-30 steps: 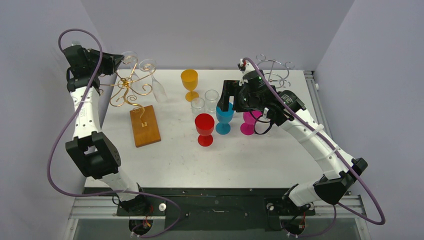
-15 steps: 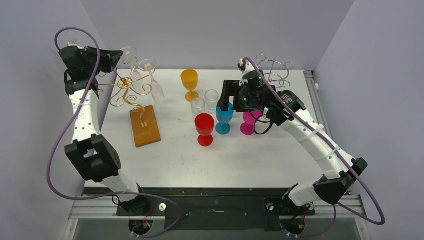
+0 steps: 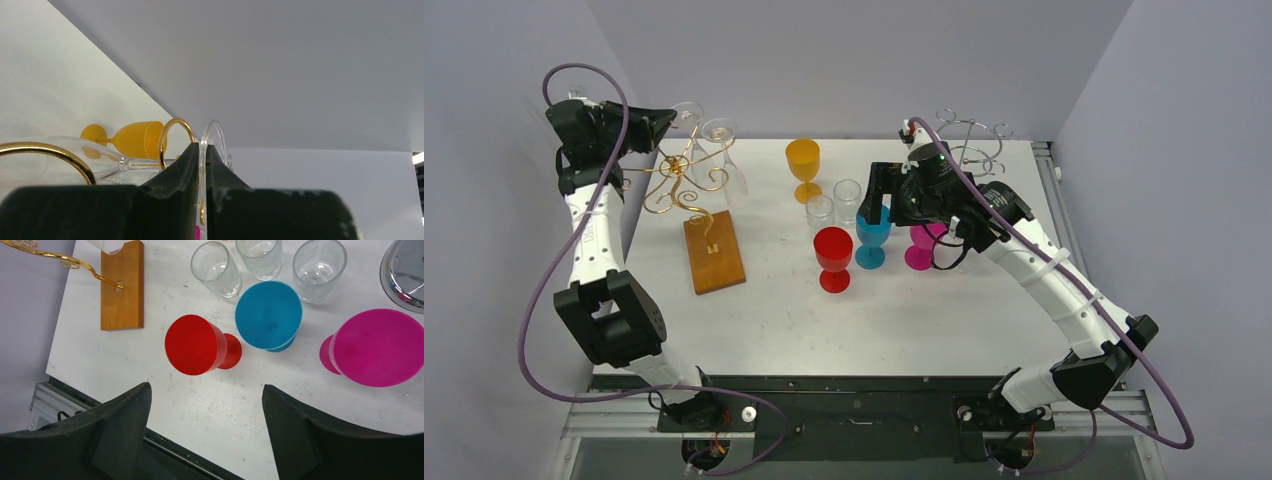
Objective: Take the wine glass off the wine glass rack
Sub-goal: Pick up the wine glass from the wine rack.
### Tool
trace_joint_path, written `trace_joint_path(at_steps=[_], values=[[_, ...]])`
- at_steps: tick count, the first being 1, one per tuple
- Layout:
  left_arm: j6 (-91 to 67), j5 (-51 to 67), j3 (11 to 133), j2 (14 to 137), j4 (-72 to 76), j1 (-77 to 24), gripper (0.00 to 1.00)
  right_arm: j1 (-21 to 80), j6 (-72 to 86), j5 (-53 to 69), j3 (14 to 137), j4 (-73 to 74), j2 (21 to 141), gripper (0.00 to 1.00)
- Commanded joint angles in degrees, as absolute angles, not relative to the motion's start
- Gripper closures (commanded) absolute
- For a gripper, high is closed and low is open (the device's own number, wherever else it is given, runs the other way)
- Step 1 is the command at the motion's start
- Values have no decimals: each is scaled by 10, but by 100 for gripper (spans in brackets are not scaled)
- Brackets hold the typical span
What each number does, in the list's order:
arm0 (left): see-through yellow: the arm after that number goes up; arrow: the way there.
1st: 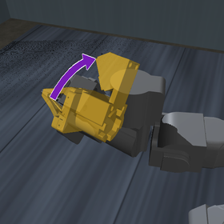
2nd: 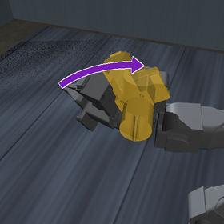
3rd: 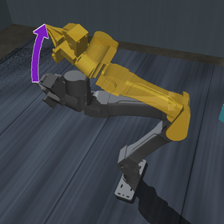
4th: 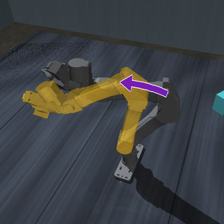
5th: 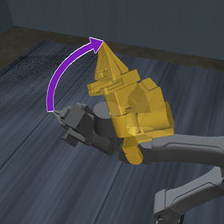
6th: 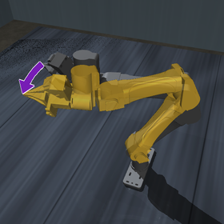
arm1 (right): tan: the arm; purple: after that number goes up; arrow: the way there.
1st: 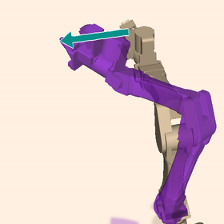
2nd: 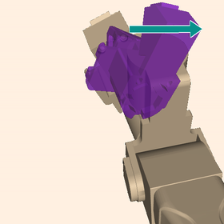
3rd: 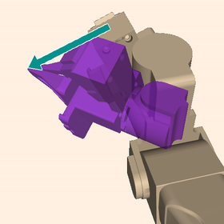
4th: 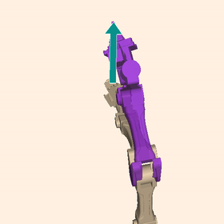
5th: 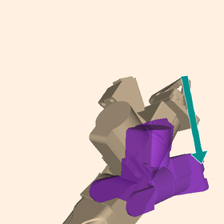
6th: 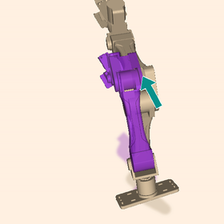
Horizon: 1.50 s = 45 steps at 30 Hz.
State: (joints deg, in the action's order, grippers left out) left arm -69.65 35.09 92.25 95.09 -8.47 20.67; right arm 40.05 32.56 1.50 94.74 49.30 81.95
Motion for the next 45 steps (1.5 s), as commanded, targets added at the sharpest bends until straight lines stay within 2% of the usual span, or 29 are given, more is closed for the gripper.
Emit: trace_joint_path(at_steps=[1,21,45], values=[[-695,370,926,898,-53,212,100,396,331,8,945,466,804,24],[-649,302,908,842,-117,255,100,397,327,10,945,467,807,24],[-715,247,1039,980,40,222,100,395,319,5,977,476,827,24]])
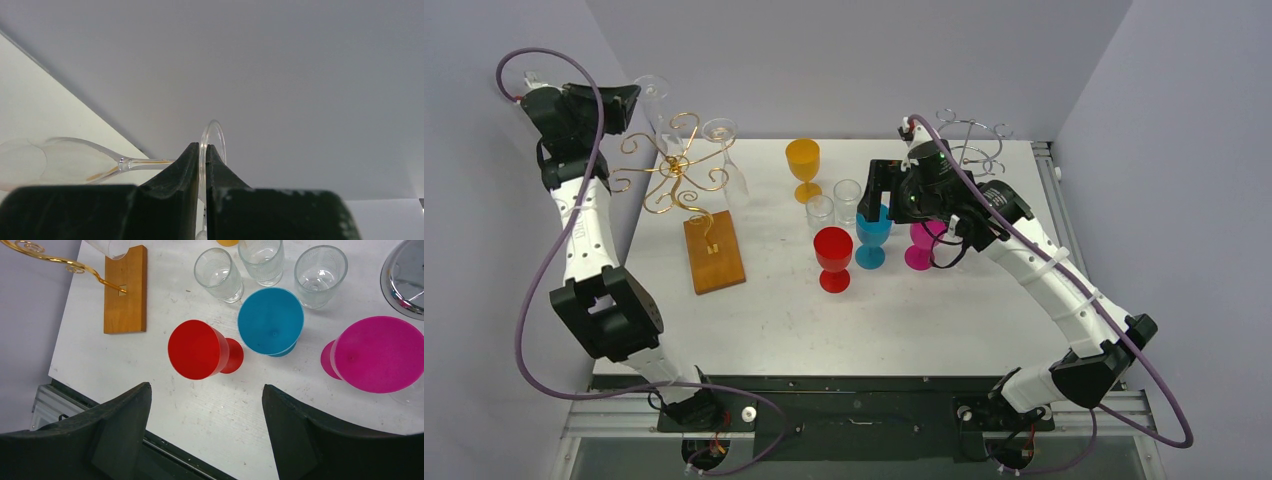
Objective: Take the wine glass off the wine glass rack
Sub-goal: Pick up the wine glass from the wine rack.
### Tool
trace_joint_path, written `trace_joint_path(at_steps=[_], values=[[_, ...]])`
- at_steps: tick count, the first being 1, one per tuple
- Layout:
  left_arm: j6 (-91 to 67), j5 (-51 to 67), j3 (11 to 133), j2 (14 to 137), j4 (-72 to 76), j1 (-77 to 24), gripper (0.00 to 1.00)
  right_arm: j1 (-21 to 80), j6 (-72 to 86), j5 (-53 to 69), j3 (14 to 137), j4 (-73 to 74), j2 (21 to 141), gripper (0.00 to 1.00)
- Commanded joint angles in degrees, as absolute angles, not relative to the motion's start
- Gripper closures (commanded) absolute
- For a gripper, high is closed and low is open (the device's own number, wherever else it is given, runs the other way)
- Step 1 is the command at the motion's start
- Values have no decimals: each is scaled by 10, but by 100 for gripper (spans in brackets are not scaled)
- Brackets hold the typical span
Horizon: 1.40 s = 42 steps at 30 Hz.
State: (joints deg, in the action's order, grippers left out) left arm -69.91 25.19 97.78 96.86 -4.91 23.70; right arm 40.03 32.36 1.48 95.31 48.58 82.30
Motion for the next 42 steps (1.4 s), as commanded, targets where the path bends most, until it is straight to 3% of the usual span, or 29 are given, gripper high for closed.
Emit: trace_joint_path(at_steps=[1,13,20,28,35,42], values=[[-715,248,1047,992,40,215,100,394,318,5,979,476,827,24],[-724,249,1208,1085,41,132,100,374,322,-15,967,444,802,24],[-738,252,1240,1089,27,68,100,348,342,-14,932,369,774,23],[-787,248,1236,1059,9,-3,100,322,380,11,872,243,744,21],[-834,240,1190,1001,11,-68,100,305,415,64,806,92,728,13],[-903,227,1051,912,64,-110,100,293,446,99,731,-36,703,7]])
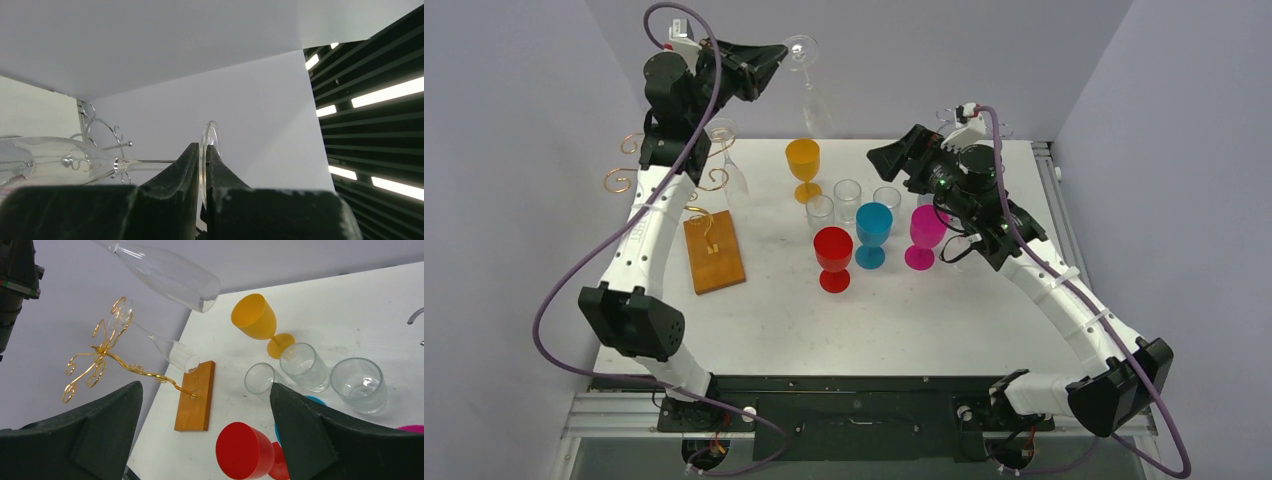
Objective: Take the wine glass off the wine glass rack
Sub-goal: Pick up the wine glass from the wine rack, then place the wine glass at the center of the board.
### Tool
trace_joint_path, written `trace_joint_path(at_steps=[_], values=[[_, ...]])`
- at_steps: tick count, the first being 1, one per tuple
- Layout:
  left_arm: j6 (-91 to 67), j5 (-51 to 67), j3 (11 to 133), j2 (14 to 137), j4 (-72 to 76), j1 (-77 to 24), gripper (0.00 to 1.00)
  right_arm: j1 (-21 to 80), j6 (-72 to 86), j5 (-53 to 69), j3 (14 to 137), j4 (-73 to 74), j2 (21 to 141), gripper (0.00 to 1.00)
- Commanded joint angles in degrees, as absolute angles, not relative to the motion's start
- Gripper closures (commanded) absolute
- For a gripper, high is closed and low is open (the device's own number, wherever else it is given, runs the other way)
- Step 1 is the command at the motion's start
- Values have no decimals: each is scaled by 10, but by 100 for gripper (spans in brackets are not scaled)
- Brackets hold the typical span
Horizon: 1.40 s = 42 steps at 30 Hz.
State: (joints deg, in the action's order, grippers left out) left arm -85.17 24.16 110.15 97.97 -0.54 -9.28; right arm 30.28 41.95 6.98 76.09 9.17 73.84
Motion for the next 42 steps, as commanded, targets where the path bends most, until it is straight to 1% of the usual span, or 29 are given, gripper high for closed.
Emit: trace_joint_path(at_steps=[1,11,21,25,34,42], values=[[-916,226,1029,895,70,-113,100,292,453,108,713,-64,700,6],[-976,200,929,828,109,-177,100,277,521,138,577,-255,675,4],[-988,190,904,810,115,-208,100,277,600,141,472,-402,693,4],[-998,189,903,811,124,-213,100,277,630,144,449,-476,709,3],[-1024,199,898,813,147,-216,100,277,703,152,445,-628,773,4],[-1043,212,878,807,171,-215,100,276,781,171,440,-764,818,11]])
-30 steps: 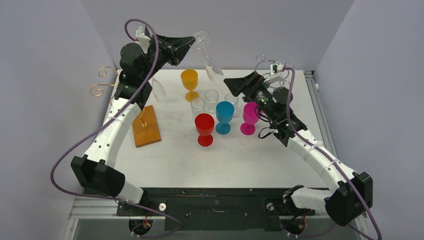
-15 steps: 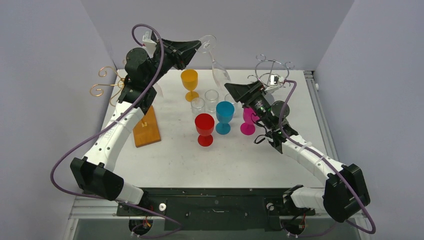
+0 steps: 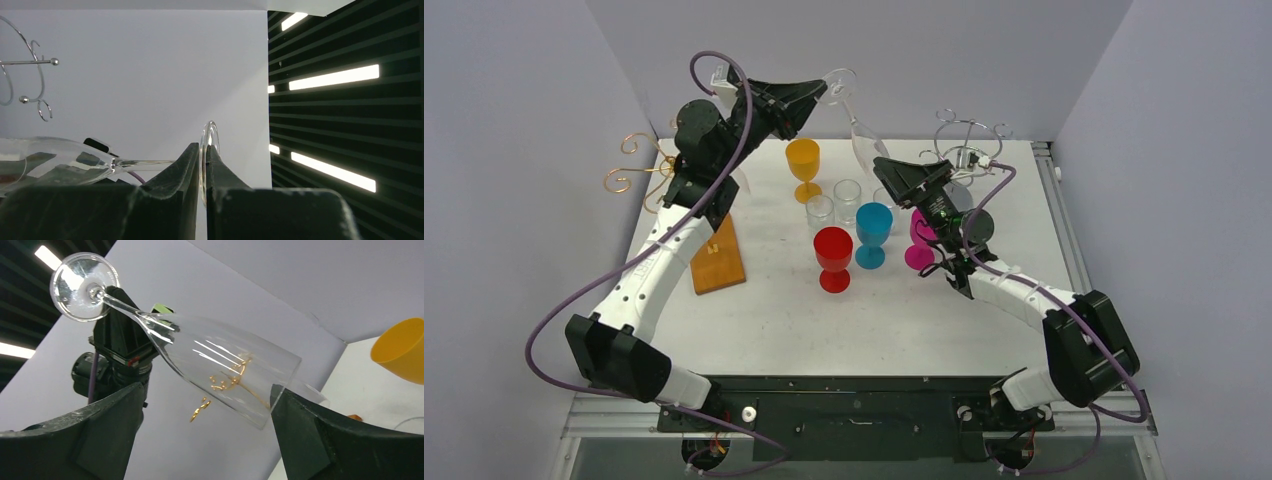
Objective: Take the wine glass off the wine glass rack
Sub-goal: Place the wine glass at the center of the board.
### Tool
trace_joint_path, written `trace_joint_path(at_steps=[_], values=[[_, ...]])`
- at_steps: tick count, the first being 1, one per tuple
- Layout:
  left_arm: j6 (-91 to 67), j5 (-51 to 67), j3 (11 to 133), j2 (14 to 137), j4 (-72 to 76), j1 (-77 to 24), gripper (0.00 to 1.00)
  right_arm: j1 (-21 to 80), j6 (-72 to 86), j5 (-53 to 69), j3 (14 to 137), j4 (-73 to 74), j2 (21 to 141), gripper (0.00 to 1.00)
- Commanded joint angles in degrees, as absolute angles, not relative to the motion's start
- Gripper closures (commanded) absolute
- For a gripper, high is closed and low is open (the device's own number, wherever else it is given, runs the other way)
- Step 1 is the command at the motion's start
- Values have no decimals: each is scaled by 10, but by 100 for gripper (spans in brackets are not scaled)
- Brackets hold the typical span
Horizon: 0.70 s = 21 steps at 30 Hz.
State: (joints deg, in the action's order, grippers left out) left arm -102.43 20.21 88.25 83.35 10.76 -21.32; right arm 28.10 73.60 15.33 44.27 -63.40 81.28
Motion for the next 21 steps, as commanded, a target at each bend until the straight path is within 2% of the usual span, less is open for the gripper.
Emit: trace_joint_path(at_steps=[1,9,13,17,21], values=[[-1045,211,872,803,173,-215,100,276,784,171,438,-771,815,12],[-1073,217,837,784,210,-218,100,276,788,171,436,-771,780,24],[-1113,223,804,774,263,-228,100,277,809,175,435,-802,772,43],[-1122,228,788,759,279,-230,100,278,815,172,427,-806,745,70],[-1121,236,776,751,279,-233,100,283,786,165,411,-747,681,86]])
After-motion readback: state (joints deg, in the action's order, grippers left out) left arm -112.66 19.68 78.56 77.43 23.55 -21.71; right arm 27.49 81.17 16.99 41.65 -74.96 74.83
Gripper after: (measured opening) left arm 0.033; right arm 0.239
